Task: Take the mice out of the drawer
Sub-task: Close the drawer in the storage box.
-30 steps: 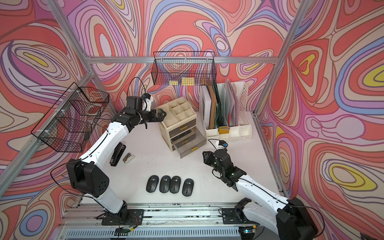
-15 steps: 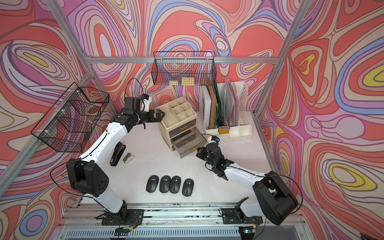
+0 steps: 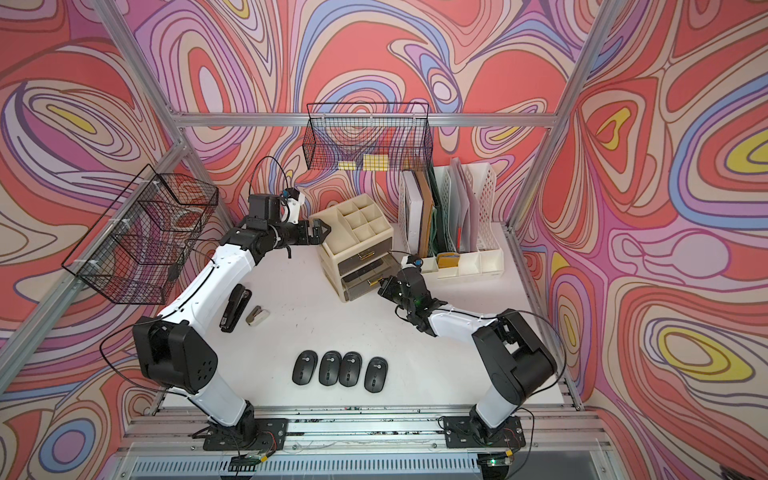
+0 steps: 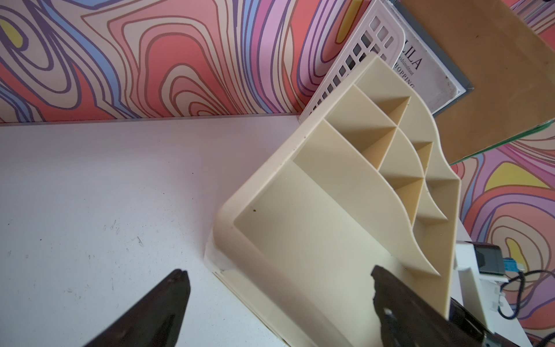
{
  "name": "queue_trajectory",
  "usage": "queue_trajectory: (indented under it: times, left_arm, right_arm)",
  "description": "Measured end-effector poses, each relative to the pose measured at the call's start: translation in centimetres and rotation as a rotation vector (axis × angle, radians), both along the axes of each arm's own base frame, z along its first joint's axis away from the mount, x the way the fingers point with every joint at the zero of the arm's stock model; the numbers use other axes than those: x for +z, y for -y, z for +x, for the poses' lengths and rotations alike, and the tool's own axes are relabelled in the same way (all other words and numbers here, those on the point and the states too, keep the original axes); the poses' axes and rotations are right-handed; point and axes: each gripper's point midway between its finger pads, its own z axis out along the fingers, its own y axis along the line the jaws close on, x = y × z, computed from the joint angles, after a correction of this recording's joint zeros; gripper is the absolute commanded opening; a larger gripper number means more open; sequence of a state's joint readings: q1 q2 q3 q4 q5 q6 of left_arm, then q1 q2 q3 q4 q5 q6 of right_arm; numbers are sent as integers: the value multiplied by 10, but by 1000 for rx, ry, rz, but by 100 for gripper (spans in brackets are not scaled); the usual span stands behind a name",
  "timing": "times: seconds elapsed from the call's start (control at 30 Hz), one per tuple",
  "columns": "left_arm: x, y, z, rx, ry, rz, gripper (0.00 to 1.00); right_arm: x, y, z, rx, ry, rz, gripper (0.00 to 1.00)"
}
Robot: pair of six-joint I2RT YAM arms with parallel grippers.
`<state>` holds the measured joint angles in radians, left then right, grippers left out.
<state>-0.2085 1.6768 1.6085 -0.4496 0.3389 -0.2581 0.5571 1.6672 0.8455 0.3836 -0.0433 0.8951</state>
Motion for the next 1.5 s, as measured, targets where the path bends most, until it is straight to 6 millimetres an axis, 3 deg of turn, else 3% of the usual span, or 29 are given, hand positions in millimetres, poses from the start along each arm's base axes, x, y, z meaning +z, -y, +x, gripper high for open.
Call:
queue_trajectory:
  times: [0.33, 0.53, 0.63, 0.87, 1.1, 1.3, 1.5]
  left_arm:
    - [-2, 1, -1, -6, -10, -2, 99]
    - [-3, 1, -1, -5, -11, -2, 100]
    - [-3, 1, -1, -5, -12, -2, 99]
    - [-3, 0, -2, -5, -15, -1, 99]
    - [-4, -3, -1, 2, -19, 0, 99]
    - [-4, -3, -1, 1, -19, 0, 99]
    - [-4, -3, -1, 1, -19, -1, 99]
  right_arm:
    - [-1, -25, 34, 19, 15, 12, 0]
    - [-6, -32, 41, 34, 15, 14, 0]
    - [-4, -32, 41, 34, 24, 19, 8]
    - [-3, -22, 24, 28, 34, 48, 25]
    - [11, -4, 0, -1, 57, 158, 41]
    - [-5, 16, -6, -54, 25, 276, 44]
    - [-27, 13, 0, -69, -9, 368, 45]
